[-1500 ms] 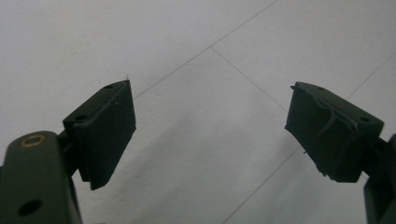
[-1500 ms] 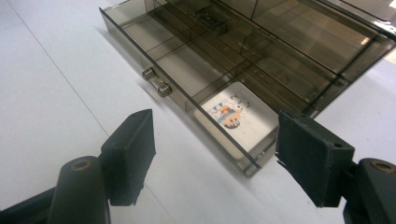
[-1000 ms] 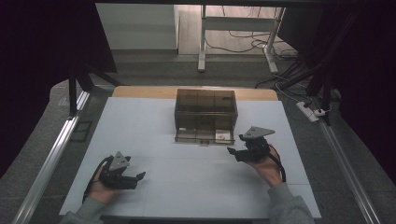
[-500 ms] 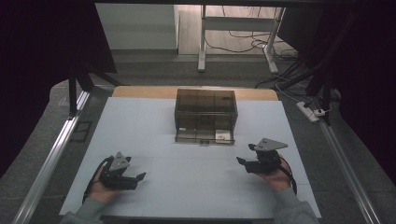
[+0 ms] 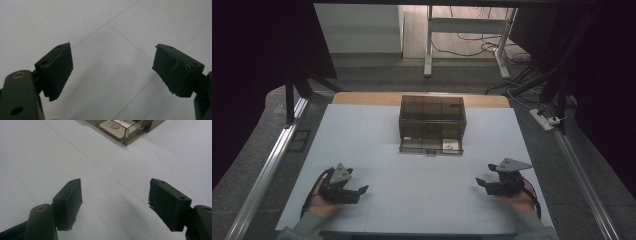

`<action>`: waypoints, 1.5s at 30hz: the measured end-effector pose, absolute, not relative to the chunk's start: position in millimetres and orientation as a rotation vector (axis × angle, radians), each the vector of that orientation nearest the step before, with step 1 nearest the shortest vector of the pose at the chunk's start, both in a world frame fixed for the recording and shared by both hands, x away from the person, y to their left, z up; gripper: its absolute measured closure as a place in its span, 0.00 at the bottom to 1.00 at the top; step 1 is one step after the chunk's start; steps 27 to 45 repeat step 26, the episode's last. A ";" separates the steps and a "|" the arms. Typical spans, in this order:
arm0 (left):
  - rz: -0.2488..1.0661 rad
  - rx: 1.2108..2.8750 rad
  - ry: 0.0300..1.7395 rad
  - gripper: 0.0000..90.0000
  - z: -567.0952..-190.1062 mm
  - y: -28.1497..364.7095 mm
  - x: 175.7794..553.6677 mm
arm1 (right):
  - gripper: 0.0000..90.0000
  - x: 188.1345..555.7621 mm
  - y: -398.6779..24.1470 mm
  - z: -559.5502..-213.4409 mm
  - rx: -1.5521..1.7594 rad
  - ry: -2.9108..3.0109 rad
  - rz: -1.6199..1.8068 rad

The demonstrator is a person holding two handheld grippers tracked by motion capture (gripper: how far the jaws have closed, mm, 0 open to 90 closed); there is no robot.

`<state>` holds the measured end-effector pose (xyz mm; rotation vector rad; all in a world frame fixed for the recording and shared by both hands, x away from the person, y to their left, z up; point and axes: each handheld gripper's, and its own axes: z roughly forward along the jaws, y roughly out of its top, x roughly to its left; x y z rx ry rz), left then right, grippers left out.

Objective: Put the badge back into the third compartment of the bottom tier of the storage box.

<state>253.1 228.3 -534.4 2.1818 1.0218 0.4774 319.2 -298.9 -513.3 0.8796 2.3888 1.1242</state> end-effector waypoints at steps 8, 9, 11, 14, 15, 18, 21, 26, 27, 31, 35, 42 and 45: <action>0.480 2.184 1.019 0.19 -534.5 227.9 253.0 | 0.30 319.7 -299.6 -515.5 0.872 2.388 1.102; 0.479 2.184 1.020 0.19 -534.5 227.9 253.1 | 0.30 319.8 -299.6 -515.5 0.871 2.393 1.100; 0.479 2.186 1.018 0.19 -534.7 227.8 253.2 | 0.30 319.9 -299.4 -515.6 0.866 2.393 1.104; 0.479 2.187 1.016 0.19 -534.7 227.8 253.2 | 0.31 319.9 -298.7 -515.9 0.864 2.389 1.108; 0.479 2.187 1.017 0.19 -534.7 227.8 253.2 | 0.31 320.0 -298.4 -516.1 0.864 2.389 1.106; 0.480 2.188 1.016 0.19 -534.7 227.7 253.1 | 0.31 320.3 -297.9 -516.6 0.865 2.389 1.103; 0.480 2.188 1.016 0.19 -534.9 227.5 253.2 | 0.31 320.3 -298.0 -516.5 0.864 2.389 1.103; 0.481 2.189 1.015 0.19 -534.9 227.8 253.3 | 0.31 320.4 -298.1 -516.0 0.864 2.389 1.109; 0.481 2.189 1.015 0.19 -534.9 227.8 253.3 | 0.31 320.4 -298.1 -516.0 0.864 2.389 1.109; 0.481 2.189 1.015 0.19 -534.9 227.8 253.3 | 0.31 320.4 -298.1 -516.0 0.864 2.389 1.109; 0.481 2.189 1.015 0.19 -534.9 227.8 253.3 | 0.31 320.4 -298.1 -516.0 0.864 2.389 1.109; 0.481 2.189 1.015 0.19 -534.9 227.8 253.3 | 0.31 320.4 -298.1 -516.0 0.864 2.389 1.109; 0.481 2.189 1.015 0.19 -534.9 227.8 253.3 | 0.31 320.4 -298.1 -516.0 0.864 2.389 1.109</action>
